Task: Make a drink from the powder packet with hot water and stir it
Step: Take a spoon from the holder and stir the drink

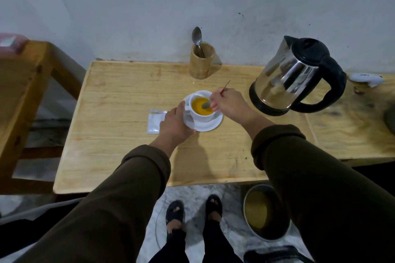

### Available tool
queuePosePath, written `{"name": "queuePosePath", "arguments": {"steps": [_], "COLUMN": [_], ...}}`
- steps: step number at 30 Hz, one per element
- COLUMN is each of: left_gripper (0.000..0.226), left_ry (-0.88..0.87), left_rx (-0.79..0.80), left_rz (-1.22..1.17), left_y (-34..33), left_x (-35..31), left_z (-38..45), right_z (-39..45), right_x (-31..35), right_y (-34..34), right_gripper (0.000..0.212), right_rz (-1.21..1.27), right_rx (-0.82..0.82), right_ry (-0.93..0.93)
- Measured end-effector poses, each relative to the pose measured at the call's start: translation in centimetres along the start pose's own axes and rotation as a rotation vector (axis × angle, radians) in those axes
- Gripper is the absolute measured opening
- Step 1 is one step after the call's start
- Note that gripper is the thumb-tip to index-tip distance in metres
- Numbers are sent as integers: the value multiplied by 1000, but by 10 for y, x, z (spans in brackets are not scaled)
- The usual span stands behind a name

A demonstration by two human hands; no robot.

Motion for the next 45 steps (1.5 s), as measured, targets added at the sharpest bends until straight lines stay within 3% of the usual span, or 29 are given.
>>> {"name": "queuePosePath", "arguments": {"steps": [3, 7, 10, 15, 26, 45], "left_gripper": [100, 102, 102, 102, 104, 104], "left_ry": [1, 6, 3, 16, 46, 85], "left_rx": [-16, -19, -28, -26, -55, -77], "left_rz": [-19, -26, -36, -16, -37, -60], "left_y": [0, 0, -1, -4, -6, -8], "left_x": [0, 2, 2, 3, 1, 2], "left_z": [-1, -2, -2, -3, -4, -5], "right_z": [9, 16, 15, 14, 9, 8], "right_x": [3, 9, 15, 24, 18, 18], "right_y": [-2, 0, 2, -8, -13, 0], "right_gripper": [43, 24, 21, 33, 37, 30], "right_rz": [-104, -246, -230, -267, -245, -346], "right_rx": [-36, -136, -173, -115, -29, -106], "right_ry": [5, 56, 88, 149, 150, 213]}}
Point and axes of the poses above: each hand's wrist, its own z-axis towards the middle knuckle, its own y-axis out of the back of the hand, x = y × z, the point moved 9 cm from there along z, towards the middle knuckle, and after that the axes turned 6 degrees about -y, right-handed, at the moved point
